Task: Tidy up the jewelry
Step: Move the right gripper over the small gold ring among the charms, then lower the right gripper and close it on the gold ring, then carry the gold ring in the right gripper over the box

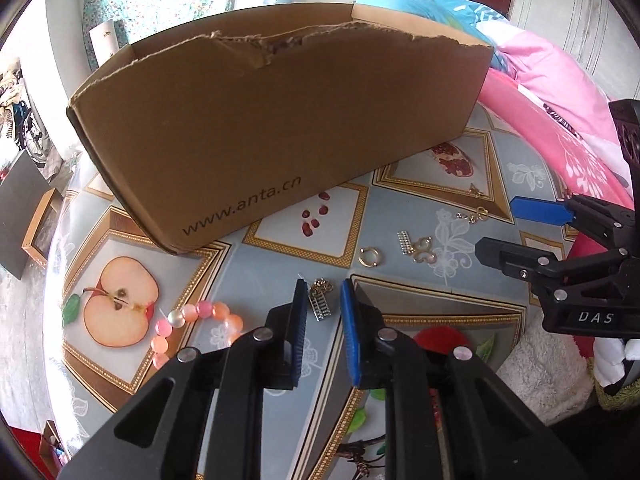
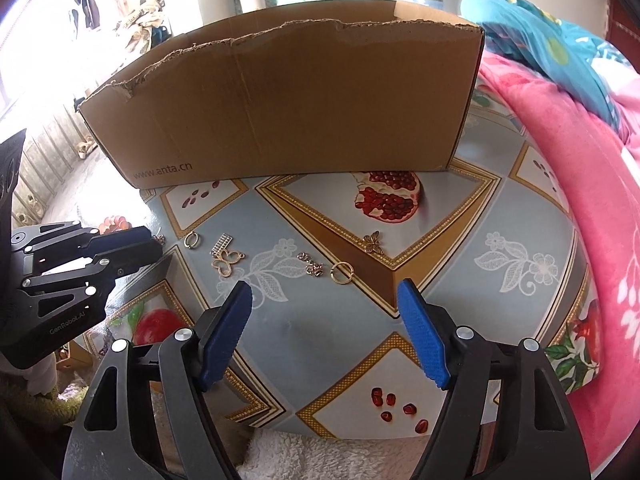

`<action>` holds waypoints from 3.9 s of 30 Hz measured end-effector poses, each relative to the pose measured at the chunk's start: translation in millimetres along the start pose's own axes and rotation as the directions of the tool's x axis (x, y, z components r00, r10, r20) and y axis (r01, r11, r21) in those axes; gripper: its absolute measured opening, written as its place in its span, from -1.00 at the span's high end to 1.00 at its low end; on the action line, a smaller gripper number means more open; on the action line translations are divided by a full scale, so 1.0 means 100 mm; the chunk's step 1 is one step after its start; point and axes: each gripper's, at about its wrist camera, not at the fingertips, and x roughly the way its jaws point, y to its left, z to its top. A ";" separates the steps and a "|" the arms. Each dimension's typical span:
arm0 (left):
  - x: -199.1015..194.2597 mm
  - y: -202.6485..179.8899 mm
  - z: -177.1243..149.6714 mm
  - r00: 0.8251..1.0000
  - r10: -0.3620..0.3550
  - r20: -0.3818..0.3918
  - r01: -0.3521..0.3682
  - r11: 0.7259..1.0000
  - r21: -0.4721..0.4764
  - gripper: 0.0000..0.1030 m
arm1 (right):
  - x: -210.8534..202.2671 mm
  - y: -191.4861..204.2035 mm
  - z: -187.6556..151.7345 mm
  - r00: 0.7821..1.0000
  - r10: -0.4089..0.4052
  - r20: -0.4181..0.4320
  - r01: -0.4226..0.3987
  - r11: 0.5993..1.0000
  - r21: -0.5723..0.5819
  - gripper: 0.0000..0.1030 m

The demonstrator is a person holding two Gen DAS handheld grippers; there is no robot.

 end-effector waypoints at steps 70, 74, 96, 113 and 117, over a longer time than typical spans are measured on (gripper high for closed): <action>-0.48 0.51 -0.11 0.982 -0.078 0.173 0.109 0.978 -0.179 0.96 | 0.20 0.97 0.25 0.950 0.292 -0.113 -0.312 0.908 -0.280 0.45; -0.47 0.51 -0.10 0.983 -0.074 0.168 0.104 0.978 -0.180 0.96 | 0.14 1.00 0.25 0.954 0.288 -0.084 -0.300 0.903 -0.308 0.45; -0.73 0.46 -0.06 0.977 -0.022 0.211 0.051 0.990 -0.133 0.96 | -0.08 0.84 0.15 0.964 0.265 0.000 -0.245 0.890 -0.384 0.81; -1.02 0.74 1.42 0.937 -0.201 0.286 0.221 0.975 -0.038 0.96 | -0.62 0.18 1.47 0.916 0.335 0.219 -0.272 0.923 -0.273 0.80; -0.44 0.81 1.84 0.962 -0.256 0.089 0.265 0.960 -0.096 0.96 | -0.15 0.08 1.83 0.938 0.337 0.085 -0.317 0.929 -0.192 0.80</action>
